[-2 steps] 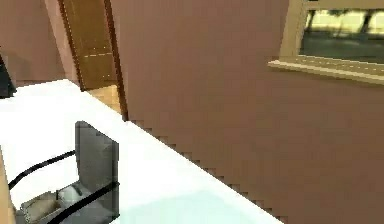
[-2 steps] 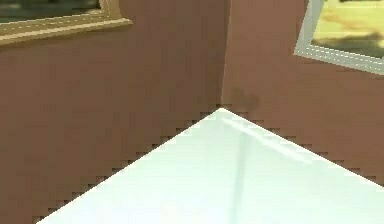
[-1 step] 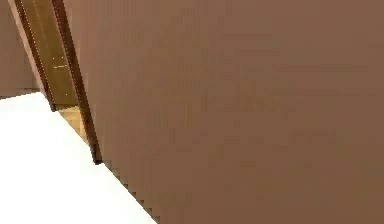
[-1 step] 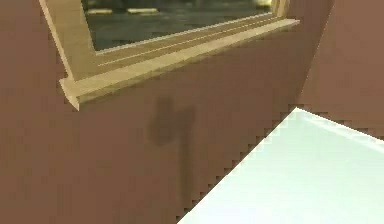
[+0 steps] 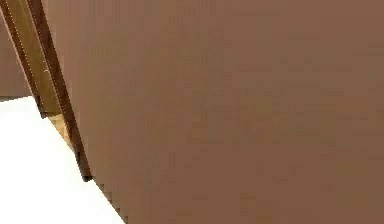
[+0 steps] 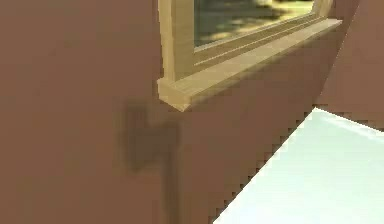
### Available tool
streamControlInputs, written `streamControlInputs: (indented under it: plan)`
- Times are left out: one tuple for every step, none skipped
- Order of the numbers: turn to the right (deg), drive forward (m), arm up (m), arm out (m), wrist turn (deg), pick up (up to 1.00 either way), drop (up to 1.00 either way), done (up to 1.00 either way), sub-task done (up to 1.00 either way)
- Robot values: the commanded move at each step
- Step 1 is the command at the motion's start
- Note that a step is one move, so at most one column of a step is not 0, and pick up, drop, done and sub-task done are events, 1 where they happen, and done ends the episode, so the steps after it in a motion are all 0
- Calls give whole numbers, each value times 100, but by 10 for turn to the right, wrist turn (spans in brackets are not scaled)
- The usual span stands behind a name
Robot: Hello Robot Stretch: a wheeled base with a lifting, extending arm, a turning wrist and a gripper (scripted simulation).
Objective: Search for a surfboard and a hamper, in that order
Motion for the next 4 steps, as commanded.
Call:
streamControlInputs:
  plan:
    - [-420,0,0,0,0,0,0,0,0]
    - [0,75,0,0,0,0,0,0,0]
    - [-450,0,0,0,0,0,0,0,0]
    - [-120,0,0,0,0,0,0,0,0]
